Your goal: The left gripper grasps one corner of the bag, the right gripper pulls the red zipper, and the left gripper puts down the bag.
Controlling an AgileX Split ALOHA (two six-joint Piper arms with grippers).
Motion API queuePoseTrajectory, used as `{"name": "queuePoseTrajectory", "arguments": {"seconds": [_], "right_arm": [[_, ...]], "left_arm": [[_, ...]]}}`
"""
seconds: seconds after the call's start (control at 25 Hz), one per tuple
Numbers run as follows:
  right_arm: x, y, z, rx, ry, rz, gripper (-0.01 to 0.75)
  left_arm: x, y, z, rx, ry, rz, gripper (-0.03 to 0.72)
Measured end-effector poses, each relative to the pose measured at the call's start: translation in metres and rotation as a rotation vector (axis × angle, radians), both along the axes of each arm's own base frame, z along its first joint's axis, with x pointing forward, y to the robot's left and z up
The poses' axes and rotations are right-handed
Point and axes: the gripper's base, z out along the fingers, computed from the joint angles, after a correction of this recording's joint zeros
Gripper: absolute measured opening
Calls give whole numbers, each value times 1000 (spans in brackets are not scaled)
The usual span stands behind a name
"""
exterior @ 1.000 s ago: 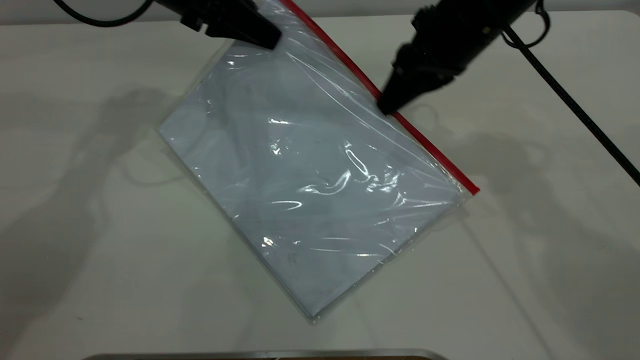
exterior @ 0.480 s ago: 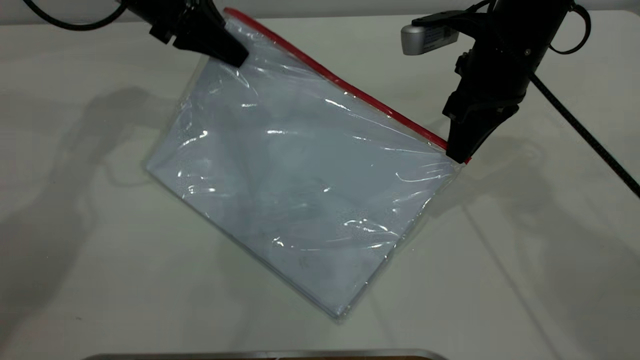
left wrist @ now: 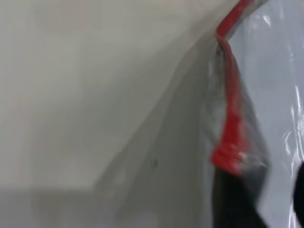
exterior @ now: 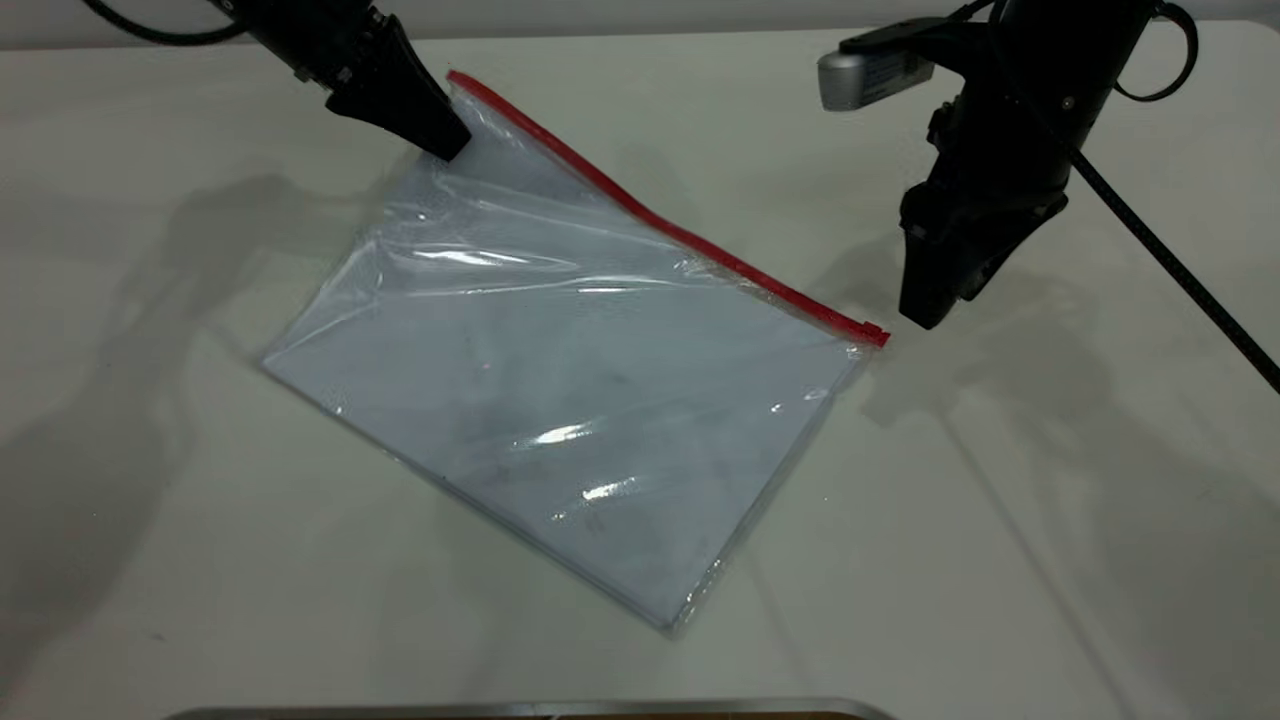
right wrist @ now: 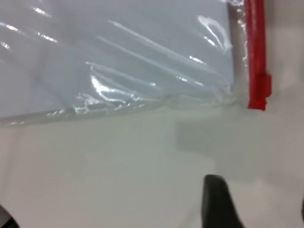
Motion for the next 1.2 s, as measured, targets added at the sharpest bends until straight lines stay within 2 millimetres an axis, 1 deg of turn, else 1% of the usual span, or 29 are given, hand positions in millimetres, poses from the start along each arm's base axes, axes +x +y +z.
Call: {"name": "queuePoseTrajectory", "arguments": {"seconds": [0.08,0.16,0.2,0.28,0.4,0.48,0.52,0.56,0.64,0.68,0.76,0.8,0.92,0.96,1.0,1.08,1.12,1.2], "right_arm": [[7,2,7,8,-31,1,542],[17,5,23,23,-84,1,570],[21,6,34,32,-118,1,574],[30,8,64,56,-198,-9,578],[34,9,122,96,-323,-21,579],[28,8,166,126,-411,-34,579],[23,6,189,143,-452,-44,579],[17,5,207,158,-483,-54,579],[-2,0,252,194,-555,-73,579],[-13,-3,274,212,-587,-83,579],[-36,-8,310,245,-639,-98,579],[-50,-12,328,262,-665,-105,579],[-92,-22,372,305,-734,-117,580],[-107,-26,385,316,-756,-118,580],[-120,-30,395,323,-773,-120,580],[-151,-38,415,338,-803,-122,580],[-164,-42,422,344,-811,-124,580],[-195,-50,435,354,-811,-121,580]], "left_arm": [[2,4,9,66,-1,45,499],[5,9,29,140,-4,117,565],[6,12,41,180,-17,154,580],[6,18,66,250,-27,250,591],[2,28,113,340,-65,378,588],[-6,35,151,386,-88,462,588],[-12,38,167,408,-85,508,588],[-19,41,187,419,-89,556,588],[-37,48,225,459,-100,630,586],[-46,51,239,476,-95,665,586],[-62,57,271,489,-146,742,586],[-69,60,284,495,-171,780,586],[-92,67,322,487,-247,884,586],[-98,69,331,480,-263,918,586],[-106,71,342,471,-282,955,586],[-123,75,363,440,-321,1017,586],[-132,76,371,424,-330,1045,586],[-157,78,387,397,-355,1078,586]]}}
